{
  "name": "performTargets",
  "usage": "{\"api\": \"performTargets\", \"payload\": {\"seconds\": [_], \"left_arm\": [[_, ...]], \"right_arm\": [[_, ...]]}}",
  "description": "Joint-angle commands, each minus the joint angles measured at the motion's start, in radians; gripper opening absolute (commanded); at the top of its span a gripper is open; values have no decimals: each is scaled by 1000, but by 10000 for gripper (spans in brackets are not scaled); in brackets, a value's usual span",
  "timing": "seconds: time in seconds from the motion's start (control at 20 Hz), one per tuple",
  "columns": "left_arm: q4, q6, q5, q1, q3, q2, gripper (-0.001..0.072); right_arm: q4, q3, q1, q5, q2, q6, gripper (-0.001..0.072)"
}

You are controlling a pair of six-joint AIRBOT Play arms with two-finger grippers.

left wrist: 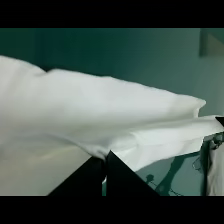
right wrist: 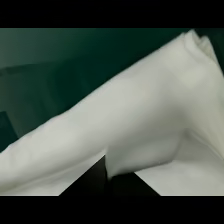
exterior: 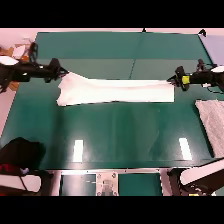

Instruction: Fold the shirts.

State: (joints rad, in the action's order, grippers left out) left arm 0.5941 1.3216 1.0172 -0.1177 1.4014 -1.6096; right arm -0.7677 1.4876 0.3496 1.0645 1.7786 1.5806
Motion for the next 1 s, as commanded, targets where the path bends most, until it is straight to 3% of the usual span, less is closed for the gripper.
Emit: {"api": "performTargets", "payload": {"seconds": [0.0,0.05,0.1,0.25,0.4,0.75,0.8,0.85,0.9,0.95], "left_arm": [[0,-21,-130,56,136,-185,184],[-1,-21,-182,66,148,-201,506],[-4,-19,-231,67,155,-203,666],[2,-14,-126,26,243,-201,664],[4,-9,27,-38,310,-201,664],[2,32,159,-48,315,-201,661],[0,33,174,-43,315,-201,543],[0,30,189,-39,315,-201,249],[0,31,199,-35,315,-201,76],[1,31,199,-31,315,-201,27]], "right_arm": [[56,159,-24,-57,189,16,110],[72,192,-23,-73,217,16,277],[72,236,-12,-72,233,15,357],[48,355,62,20,233,-103,408],[-39,389,144,191,237,-105,503],[-79,388,130,330,344,-179,503],[-79,388,118,353,367,-180,502],[-77,388,107,373,387,-193,488],[-79,389,94,394,404,-212,466],[-78,388,82,408,414,-222,405]]}}
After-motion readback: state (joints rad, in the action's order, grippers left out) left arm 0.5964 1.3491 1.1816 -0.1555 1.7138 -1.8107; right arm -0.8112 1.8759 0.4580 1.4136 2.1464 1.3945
